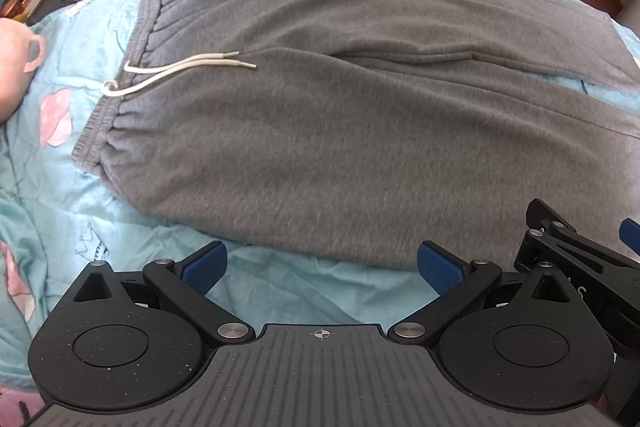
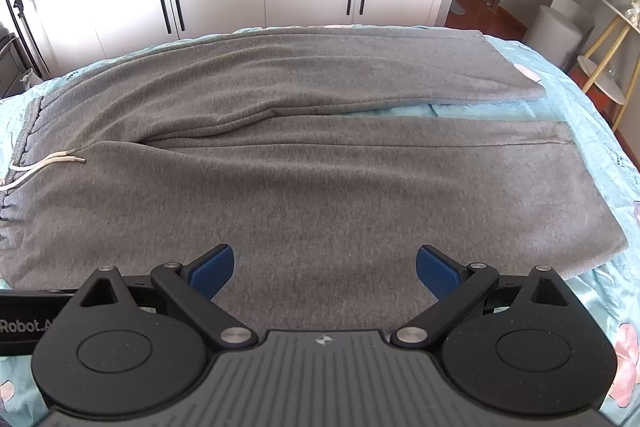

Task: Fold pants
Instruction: 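Move the right tool to the pant leg hem and close on it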

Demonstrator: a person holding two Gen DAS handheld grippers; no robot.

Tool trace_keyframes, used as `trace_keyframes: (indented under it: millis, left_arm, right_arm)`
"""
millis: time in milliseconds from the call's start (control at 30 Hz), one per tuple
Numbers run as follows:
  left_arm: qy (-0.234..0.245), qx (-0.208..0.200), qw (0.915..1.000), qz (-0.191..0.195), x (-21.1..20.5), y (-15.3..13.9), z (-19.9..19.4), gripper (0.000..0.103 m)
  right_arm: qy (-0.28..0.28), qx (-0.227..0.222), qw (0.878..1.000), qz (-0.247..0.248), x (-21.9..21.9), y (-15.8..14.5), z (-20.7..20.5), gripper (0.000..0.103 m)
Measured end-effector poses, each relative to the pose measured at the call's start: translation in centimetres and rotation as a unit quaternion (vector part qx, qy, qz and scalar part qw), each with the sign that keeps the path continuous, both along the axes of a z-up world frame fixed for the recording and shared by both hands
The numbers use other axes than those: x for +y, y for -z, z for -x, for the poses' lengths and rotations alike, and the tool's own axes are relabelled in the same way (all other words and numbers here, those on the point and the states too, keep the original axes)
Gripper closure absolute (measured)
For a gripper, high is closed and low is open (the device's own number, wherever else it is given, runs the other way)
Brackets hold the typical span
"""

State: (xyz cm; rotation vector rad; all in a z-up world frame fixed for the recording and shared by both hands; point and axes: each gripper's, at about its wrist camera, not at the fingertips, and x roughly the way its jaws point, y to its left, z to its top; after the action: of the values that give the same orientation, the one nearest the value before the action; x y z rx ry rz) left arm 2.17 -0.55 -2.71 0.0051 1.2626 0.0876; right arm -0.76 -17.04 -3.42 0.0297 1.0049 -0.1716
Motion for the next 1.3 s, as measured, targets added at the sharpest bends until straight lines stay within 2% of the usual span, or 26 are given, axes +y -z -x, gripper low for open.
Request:
trace_keyframes:
  millis: [367,533,700,833,933,1033,1100,1167,1200,1233,1300]
  left_arm:
    - [0.001,-0.008,1.0,-0.002,0.0,-0.3,0.1,0.0]
    - [-0.001,-0.033,0.999,0.029,0.7,-1.6,-0.2,0.0]
    - [-0.024,-0.099,0.9926,0.067,2.5,-3.5,-1.1,0.0]
    - [-0.052,-0.13,0.9881,0.062,3.6,-3.5,-2.3,0.0]
    - [-0.071,-0.139,0.9856,0.064,4.1,-2.8,-3.4,0.0]
    - [-0.085,-0.158,0.9817,0.065,4.5,-1.8,-4.6,0.0]
    - [-0.1,-0.171,0.9788,0.053,5.0,-1.0,-5.5,0.0]
    - [-0.113,-0.19,0.9746,0.038,5.5,-0.2,-6.2,0.0]
    - [-0.118,-0.198,0.9726,0.031,5.8,0.1,-6.5,0.0]
    - [-0.126,-0.205,0.9704,0.024,6.0,0.6,-7.1,0.0]
    - [-0.146,-0.219,0.9647,0.018,6.6,1.6,-8.1,0.0]
  right_arm:
    - [0.003,-0.001,1.0,0.0,-0.1,-0.1,-0.1,0.005]
    - [0.0,-0.001,1.0,-0.004,-0.3,-0.4,-0.2,0.005]
    - [-0.007,-0.014,0.998,-0.058,-2.2,-2.0,-1.3,0.005]
    - [0.023,-0.039,0.99,-0.131,-5.7,-2.9,-2.8,0.005]
    - [0.05,-0.037,0.976,-0.208,-9.0,-2.6,-5.3,0.005]
    - [0.078,-0.059,0.965,-0.244,-11.9,-2.5,-8.0,0.005]
    - [0.108,-0.117,0.952,-0.262,-14.2,-2.7,-9.8,0.005]
    - [0.138,-0.188,0.932,-0.276,-16.5,-2.4,-11.9,0.005]
    - [0.139,-0.203,0.928,-0.28,-17.3,-2.0,-13.2,0.005]
    - [0.136,-0.198,0.929,-0.28,-18.1,-1.4,-15.2,0.005]
    - [0.132,-0.147,0.945,-0.262,-19.3,0.2,-20.0,0.005]
